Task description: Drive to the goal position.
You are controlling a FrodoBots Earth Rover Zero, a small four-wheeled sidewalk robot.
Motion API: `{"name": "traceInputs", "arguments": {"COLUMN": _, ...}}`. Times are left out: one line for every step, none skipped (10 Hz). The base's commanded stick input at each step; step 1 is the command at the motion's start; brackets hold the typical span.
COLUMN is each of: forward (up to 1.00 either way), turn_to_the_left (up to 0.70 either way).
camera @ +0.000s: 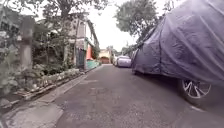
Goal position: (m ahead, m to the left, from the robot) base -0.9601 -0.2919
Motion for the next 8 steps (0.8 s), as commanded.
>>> {"name": "traceInputs", "arguments": {"forward": 0.0, "turn_to_the_left": -0.15}}
{"name": "traceInputs", "arguments": {"forward": 0.21, "turn_to_the_left": -0.24}}
{"name": "traceInputs", "arguments": {"forward": 0.55, "turn_to_the_left": -0.31}}
{"name": "traceInputs", "arguments": {"forward": 0.7, "turn_to_the_left": -0.23}}
{"name": "traceInputs", "arguments": {"forward": 0.7, "turn_to_the_left": -0.01}}
{"name": "traceInputs", "arguments": {"forward": 0.7, "turn_to_the_left": 0.0}}
{"name": "traceInputs", "arguments": {"forward": 0.7, "turn_to_the_left": 0.0}}
{"name": "traceInputs", "arguments": {"forward": 0.7, "turn_to_the_left": 0.0}}
